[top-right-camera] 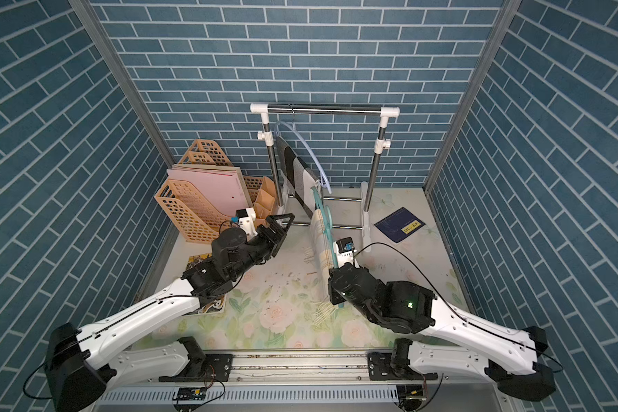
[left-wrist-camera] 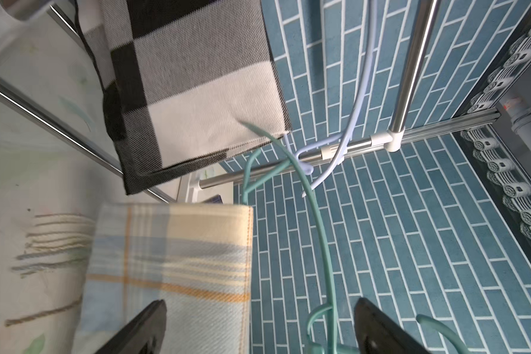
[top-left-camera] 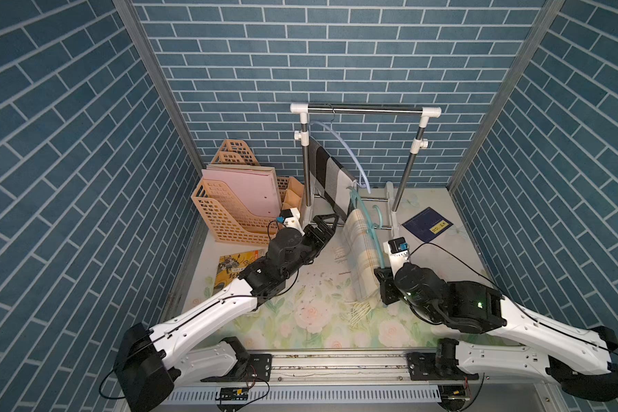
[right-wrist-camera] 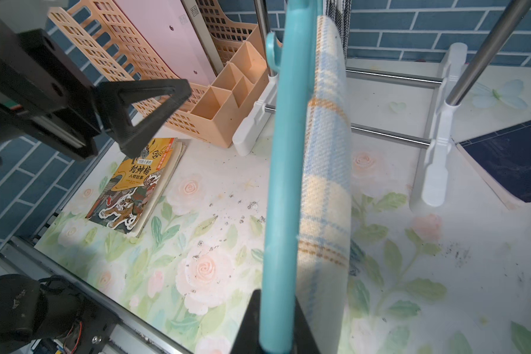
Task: Hang the scarf on the hanger
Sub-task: Place the hanger at the clothesline.
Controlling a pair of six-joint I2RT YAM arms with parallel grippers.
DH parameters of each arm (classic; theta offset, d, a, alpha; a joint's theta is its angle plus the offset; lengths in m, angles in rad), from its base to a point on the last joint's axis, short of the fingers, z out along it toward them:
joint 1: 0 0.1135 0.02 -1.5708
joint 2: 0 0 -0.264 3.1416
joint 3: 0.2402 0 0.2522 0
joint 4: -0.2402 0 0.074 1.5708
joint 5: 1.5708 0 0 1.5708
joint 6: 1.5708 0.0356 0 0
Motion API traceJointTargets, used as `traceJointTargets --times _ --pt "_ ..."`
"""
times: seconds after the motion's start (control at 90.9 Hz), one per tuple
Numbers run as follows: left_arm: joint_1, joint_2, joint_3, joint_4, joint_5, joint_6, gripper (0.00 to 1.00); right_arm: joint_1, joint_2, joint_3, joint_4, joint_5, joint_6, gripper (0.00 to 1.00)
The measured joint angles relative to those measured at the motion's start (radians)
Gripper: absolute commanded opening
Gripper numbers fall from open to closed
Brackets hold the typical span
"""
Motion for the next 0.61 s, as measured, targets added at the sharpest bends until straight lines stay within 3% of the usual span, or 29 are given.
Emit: traceJointTargets --times 0.319,0.605 --pt "0.005 -0.063 -0.038 -0.043 -0.034 0.057 0.98 0.0 -0.022 0.233 -0.294 -0.105 0.05 0.0" --pt "0.005 -0.079 -0.072 -0.069 -0.039 0.065 0.99 -0.002 -0.025 0.382 -0.467 -0.105 0.106 0.0"
